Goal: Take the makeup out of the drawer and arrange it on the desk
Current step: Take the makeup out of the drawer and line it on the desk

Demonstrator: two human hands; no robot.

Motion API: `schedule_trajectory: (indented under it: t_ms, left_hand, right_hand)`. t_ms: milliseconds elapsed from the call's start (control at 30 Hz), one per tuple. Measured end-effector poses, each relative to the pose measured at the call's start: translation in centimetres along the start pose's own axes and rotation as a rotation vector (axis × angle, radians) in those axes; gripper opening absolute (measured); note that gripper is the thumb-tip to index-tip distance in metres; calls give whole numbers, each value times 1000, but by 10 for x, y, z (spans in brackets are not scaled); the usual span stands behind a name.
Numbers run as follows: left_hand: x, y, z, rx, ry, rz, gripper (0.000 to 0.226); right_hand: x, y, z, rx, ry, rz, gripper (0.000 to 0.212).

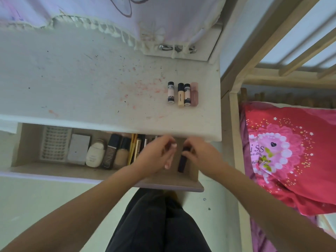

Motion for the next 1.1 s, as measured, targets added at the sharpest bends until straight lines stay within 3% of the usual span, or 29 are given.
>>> schedule_trajectory:
  t_ms: [133,233,400,567,800,900,1000,1100]
  left_hand:
    - [69,-39,37,-50,155,332,11]
    - [99,-91,40,20,167,440,8]
    - [99,-154,23,156,56,442,14]
    - [79,-178,26,126,-80,422,16]
    - [76,-161,30,116,6,367,24]
    - [79,-127,28,107,55,365,24]
    - [72,-65,14,24,88,374,11]
    - [51,-5,-14,87,27,256,12]
  right_hand:
    - [74,-36,27,-131,-310,131,1]
    - [106,-78,59,-235,-386,247,8]
    - [107,-134,94,-329,-319,246,12]
    - [96,-149,94,-328,-274,267,15]
    - [93,-133,86,-321,-349,295,19]
    - [98,-112,72,-340,-264,417,19]
    - [84,-74,29,-203,-329,536,16]
    - [28,-35,-23,7,-336,313,15]
Point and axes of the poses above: each hand's wrist, its own y-axis away from the middle knuckle, its own x-axis out of the back of the hand, z = x × y, the point moved 2 cm from there along -y, towards the middle knuckle, and after that the axes turned 15 degrees about y, right-handed, at the moved point
